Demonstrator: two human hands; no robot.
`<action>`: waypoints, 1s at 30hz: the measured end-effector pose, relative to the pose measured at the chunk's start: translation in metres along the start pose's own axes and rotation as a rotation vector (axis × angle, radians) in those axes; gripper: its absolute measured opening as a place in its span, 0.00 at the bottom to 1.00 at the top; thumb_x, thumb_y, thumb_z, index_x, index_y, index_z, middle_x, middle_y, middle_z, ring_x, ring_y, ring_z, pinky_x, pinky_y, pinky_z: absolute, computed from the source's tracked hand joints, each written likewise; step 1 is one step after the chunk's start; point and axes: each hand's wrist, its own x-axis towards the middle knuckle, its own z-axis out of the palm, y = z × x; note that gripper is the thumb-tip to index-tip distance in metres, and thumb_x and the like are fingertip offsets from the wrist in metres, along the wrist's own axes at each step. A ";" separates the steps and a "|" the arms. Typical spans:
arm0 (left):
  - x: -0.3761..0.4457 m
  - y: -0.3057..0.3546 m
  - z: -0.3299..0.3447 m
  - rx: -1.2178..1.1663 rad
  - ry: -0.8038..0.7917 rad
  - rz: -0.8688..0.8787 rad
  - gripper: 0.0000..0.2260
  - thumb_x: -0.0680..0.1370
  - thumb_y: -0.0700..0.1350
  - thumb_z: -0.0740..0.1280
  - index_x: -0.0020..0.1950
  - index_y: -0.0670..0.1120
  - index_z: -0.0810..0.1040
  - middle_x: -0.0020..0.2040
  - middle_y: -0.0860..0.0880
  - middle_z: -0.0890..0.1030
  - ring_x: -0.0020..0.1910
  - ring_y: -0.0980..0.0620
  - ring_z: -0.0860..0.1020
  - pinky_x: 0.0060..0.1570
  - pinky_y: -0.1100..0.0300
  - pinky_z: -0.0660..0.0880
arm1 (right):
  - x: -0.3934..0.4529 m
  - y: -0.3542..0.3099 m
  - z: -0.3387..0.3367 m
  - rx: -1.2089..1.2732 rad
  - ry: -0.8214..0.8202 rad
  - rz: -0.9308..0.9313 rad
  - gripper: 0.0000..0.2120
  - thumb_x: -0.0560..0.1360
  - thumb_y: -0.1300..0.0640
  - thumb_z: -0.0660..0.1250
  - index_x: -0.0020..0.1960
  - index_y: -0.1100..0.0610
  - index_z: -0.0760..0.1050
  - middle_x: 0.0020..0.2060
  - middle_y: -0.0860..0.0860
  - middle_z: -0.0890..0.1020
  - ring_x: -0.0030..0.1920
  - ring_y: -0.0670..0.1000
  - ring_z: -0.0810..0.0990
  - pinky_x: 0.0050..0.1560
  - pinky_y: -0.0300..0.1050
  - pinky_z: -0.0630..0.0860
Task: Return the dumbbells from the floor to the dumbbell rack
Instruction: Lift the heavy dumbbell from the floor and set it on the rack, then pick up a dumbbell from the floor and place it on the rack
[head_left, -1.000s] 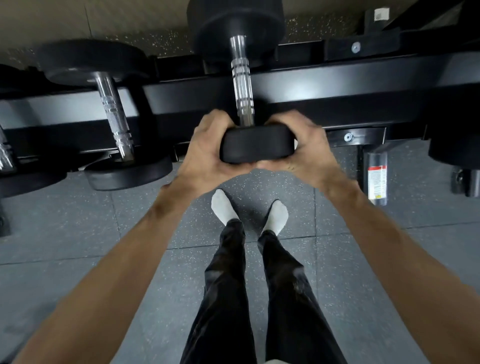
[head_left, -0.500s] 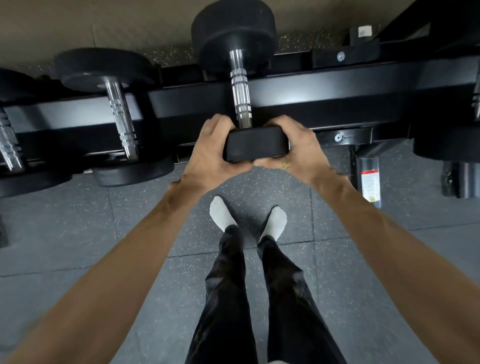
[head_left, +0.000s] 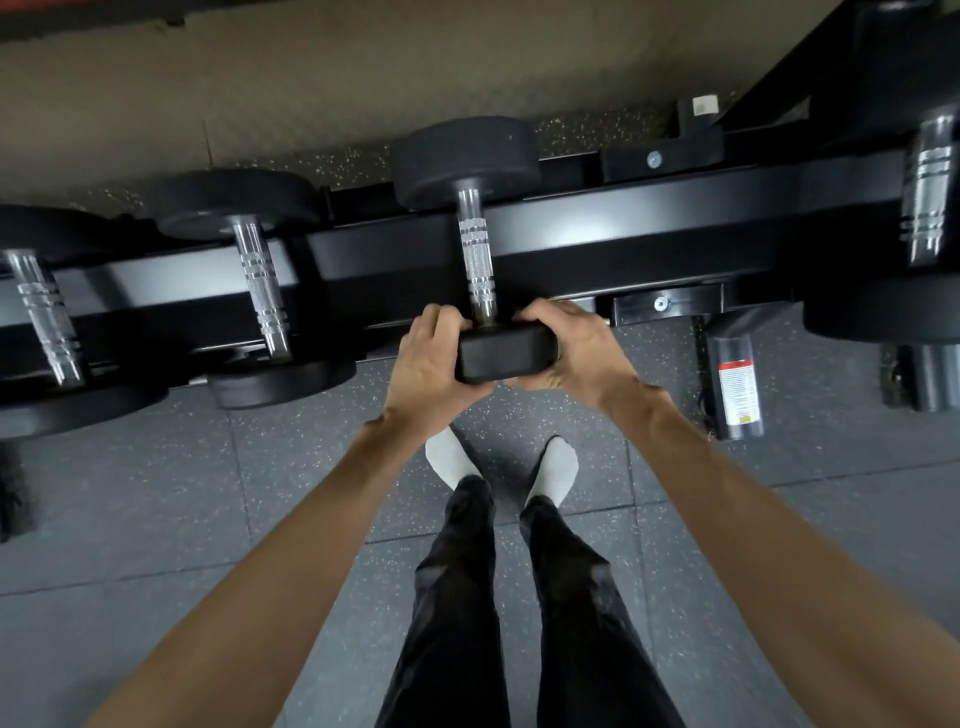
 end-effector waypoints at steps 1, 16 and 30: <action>-0.001 0.004 -0.001 0.022 -0.002 -0.030 0.26 0.64 0.48 0.80 0.56 0.43 0.73 0.53 0.46 0.74 0.51 0.44 0.75 0.52 0.47 0.74 | 0.000 -0.003 -0.002 0.012 -0.011 0.030 0.29 0.62 0.58 0.85 0.60 0.58 0.79 0.51 0.54 0.82 0.52 0.55 0.79 0.55 0.49 0.77; 0.010 0.072 -0.059 0.494 -0.487 -0.156 0.26 0.75 0.52 0.73 0.68 0.44 0.68 0.67 0.44 0.74 0.67 0.42 0.74 0.62 0.48 0.73 | -0.011 -0.062 -0.018 -0.217 -0.167 0.313 0.29 0.72 0.54 0.72 0.72 0.53 0.72 0.66 0.55 0.78 0.68 0.58 0.76 0.69 0.51 0.73; -0.035 0.342 -0.018 0.237 -0.749 0.293 0.14 0.78 0.48 0.71 0.63 0.50 0.78 0.58 0.54 0.81 0.56 0.54 0.80 0.61 0.57 0.75 | -0.304 -0.008 -0.114 0.878 1.035 0.527 0.11 0.76 0.58 0.76 0.56 0.49 0.81 0.52 0.47 0.87 0.51 0.43 0.84 0.55 0.35 0.77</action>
